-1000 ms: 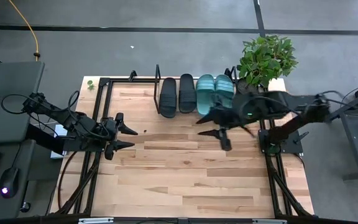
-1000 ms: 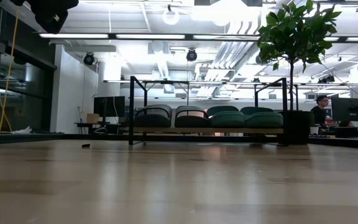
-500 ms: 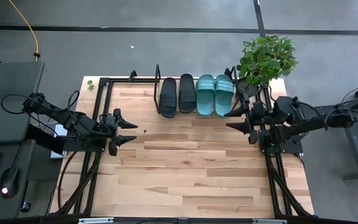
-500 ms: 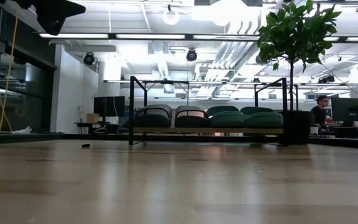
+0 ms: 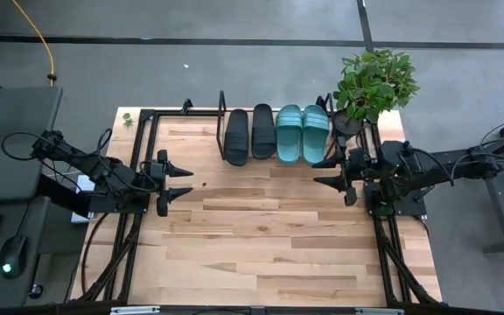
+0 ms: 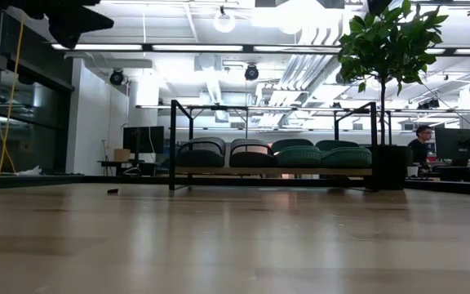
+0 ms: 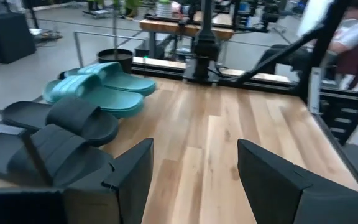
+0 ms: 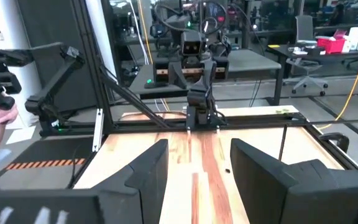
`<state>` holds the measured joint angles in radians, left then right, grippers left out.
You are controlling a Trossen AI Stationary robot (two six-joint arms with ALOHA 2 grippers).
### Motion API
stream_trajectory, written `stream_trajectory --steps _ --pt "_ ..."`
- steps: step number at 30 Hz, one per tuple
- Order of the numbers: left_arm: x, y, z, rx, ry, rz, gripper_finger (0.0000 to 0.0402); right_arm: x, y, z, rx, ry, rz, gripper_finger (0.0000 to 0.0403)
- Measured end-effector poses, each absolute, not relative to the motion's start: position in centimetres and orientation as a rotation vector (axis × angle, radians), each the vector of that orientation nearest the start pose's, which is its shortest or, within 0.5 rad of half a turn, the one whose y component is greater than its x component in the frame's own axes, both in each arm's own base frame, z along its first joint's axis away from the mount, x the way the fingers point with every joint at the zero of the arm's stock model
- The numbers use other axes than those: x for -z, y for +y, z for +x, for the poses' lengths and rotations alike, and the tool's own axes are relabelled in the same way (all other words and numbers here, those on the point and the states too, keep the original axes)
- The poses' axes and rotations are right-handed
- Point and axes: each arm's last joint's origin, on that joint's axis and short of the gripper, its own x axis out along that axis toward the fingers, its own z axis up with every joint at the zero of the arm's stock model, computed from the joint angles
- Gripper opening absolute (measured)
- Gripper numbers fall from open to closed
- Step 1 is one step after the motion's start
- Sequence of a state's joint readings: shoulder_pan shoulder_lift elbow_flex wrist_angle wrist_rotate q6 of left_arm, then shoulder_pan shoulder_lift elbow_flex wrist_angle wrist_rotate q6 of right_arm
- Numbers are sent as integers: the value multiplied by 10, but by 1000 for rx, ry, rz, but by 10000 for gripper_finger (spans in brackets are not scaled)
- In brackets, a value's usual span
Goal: Pick and place slides into the shelf
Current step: Return to Home Position
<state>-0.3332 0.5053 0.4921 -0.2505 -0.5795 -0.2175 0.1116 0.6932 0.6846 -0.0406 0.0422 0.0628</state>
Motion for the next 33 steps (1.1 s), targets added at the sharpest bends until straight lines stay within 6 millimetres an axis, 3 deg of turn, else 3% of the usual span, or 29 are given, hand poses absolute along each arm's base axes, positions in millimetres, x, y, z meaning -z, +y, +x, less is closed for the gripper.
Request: stream_trajectory --steps 12,19,25,33 --pt "-251 -18 108 -350 177 -116 215 -319 18 168 -64 96 36 165" --pt "-233 -17 98 -270 102 -115 215 -297 15 163 -31 66 36 165" --pt "-214 -24 100 -27 15 -76 215 -287 10 148 -37 11 75 165" --pt "-209 -25 103 -14 14 -81 215 -279 10 143 -61 -29 90 165"
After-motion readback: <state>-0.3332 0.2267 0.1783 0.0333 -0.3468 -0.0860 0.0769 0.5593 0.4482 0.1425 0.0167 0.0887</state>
